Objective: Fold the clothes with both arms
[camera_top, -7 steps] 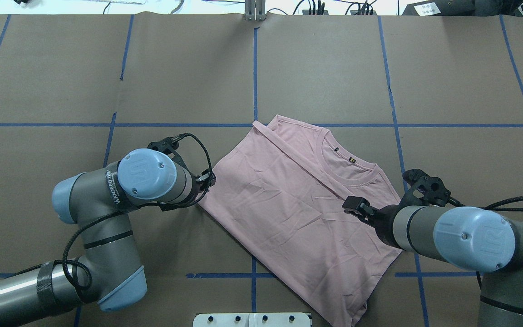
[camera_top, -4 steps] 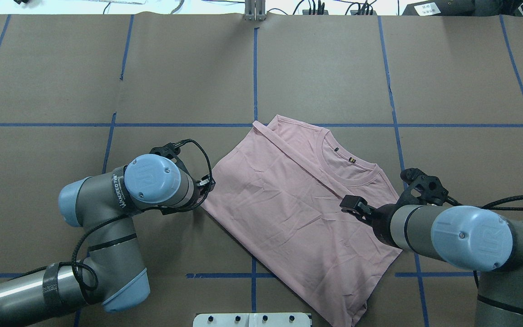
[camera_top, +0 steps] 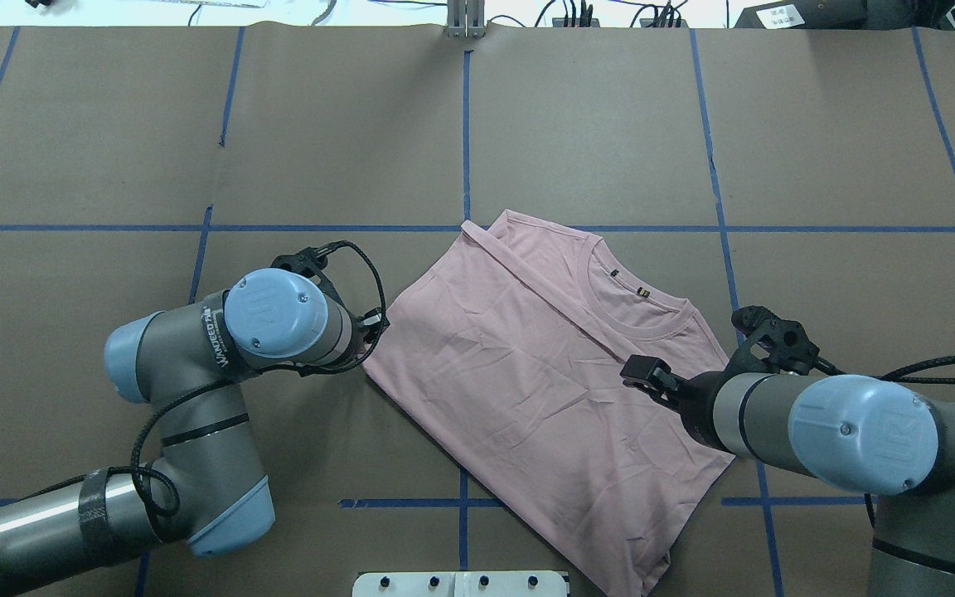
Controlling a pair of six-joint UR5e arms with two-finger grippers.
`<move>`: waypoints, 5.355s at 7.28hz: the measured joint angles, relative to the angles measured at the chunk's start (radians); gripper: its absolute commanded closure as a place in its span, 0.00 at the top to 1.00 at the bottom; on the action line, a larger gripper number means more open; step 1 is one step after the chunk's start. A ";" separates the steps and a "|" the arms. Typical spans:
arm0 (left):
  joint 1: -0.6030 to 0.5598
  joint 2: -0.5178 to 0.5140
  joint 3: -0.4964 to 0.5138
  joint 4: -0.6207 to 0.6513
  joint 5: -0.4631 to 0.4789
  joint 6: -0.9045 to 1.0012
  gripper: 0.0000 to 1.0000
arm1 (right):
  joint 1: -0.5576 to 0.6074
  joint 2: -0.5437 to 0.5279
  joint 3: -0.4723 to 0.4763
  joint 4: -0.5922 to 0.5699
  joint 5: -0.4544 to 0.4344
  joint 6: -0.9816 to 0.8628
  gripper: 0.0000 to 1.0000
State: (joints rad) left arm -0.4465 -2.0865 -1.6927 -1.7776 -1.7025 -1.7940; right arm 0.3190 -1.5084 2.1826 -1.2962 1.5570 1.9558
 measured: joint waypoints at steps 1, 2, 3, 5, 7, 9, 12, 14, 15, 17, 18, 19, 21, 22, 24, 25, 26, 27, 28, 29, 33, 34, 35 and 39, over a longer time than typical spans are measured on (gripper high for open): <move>-0.010 0.000 -0.002 0.000 0.015 0.027 0.00 | 0.000 0.000 -0.001 0.000 0.000 0.000 1.00; -0.016 -0.001 -0.003 0.000 0.027 0.041 0.00 | 0.000 -0.001 -0.001 0.000 0.000 0.000 1.00; -0.028 -0.002 -0.003 -0.001 0.037 0.057 0.00 | 0.002 -0.001 -0.002 -0.001 -0.001 0.000 1.00; -0.104 -0.025 0.021 -0.021 0.076 0.150 0.00 | 0.011 -0.002 0.000 0.000 -0.003 0.000 1.00; -0.204 -0.126 0.192 -0.134 0.088 0.224 0.00 | 0.013 -0.001 0.004 0.000 -0.035 0.002 1.00; -0.279 -0.277 0.503 -0.332 0.090 0.248 0.00 | 0.009 0.002 0.005 0.004 -0.065 0.005 1.00; -0.338 -0.359 0.687 -0.497 0.082 0.268 0.47 | -0.039 0.084 -0.037 0.004 -0.106 0.012 1.00; -0.340 -0.266 0.517 -0.498 0.013 0.266 0.50 | -0.101 0.212 -0.156 -0.002 -0.161 0.054 0.92; -0.339 -0.215 0.446 -0.498 -0.026 0.261 0.50 | -0.121 0.251 -0.208 -0.003 -0.178 0.081 0.92; -0.335 -0.181 0.404 -0.499 -0.049 0.249 0.51 | -0.141 0.284 -0.273 -0.004 -0.196 0.098 0.84; -0.334 -0.179 0.400 -0.499 -0.051 0.245 0.51 | -0.143 0.293 -0.292 -0.005 -0.198 0.099 0.81; -0.333 -0.178 0.400 -0.500 -0.051 0.239 0.51 | -0.142 0.299 -0.307 -0.006 -0.199 0.099 0.79; -0.327 -0.178 0.399 -0.501 -0.051 0.226 0.52 | -0.126 0.315 -0.328 -0.013 -0.199 0.099 0.77; -0.325 -0.177 0.399 -0.501 -0.051 0.222 0.53 | -0.119 0.322 -0.331 -0.033 -0.199 0.099 0.76; -0.324 -0.175 0.399 -0.500 -0.051 0.217 0.53 | -0.114 0.332 -0.340 -0.063 -0.199 0.098 0.76; -0.324 -0.174 0.398 -0.500 -0.051 0.216 0.53 | -0.114 0.335 -0.346 -0.067 -0.199 0.098 0.75; -0.324 -0.173 0.398 -0.500 -0.051 0.216 0.53 | -0.115 0.336 -0.349 -0.068 -0.197 0.098 0.73; -0.324 -0.170 0.398 -0.501 -0.051 0.216 0.53 | -0.116 0.338 -0.350 -0.068 -0.197 0.098 0.73; -0.324 -0.167 0.398 -0.502 -0.051 0.216 0.53 | -0.116 0.342 -0.351 -0.068 -0.197 0.096 0.73; -0.324 -0.165 0.397 -0.502 -0.051 0.215 0.53 | -0.116 0.348 -0.354 -0.069 -0.197 0.094 0.72; -0.324 -0.164 0.397 -0.502 -0.051 0.201 0.53 | -0.116 0.354 -0.366 -0.069 -0.198 0.095 0.00; -0.324 -0.165 0.397 -0.502 -0.051 0.200 0.54 | -0.116 0.354 -0.366 -0.069 -0.198 0.095 0.00; -0.324 -0.165 0.396 -0.501 -0.051 0.197 0.54 | -0.117 0.354 -0.365 -0.069 -0.197 0.093 0.00; -0.322 -0.165 0.391 -0.500 -0.052 0.181 0.53 | -0.115 0.355 -0.350 -0.068 -0.196 0.086 0.00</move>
State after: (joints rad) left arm -0.7688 -2.2519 -1.3021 -2.2775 -1.7548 -1.6132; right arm 0.2035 -1.1539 1.8326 -1.3647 1.3605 2.0421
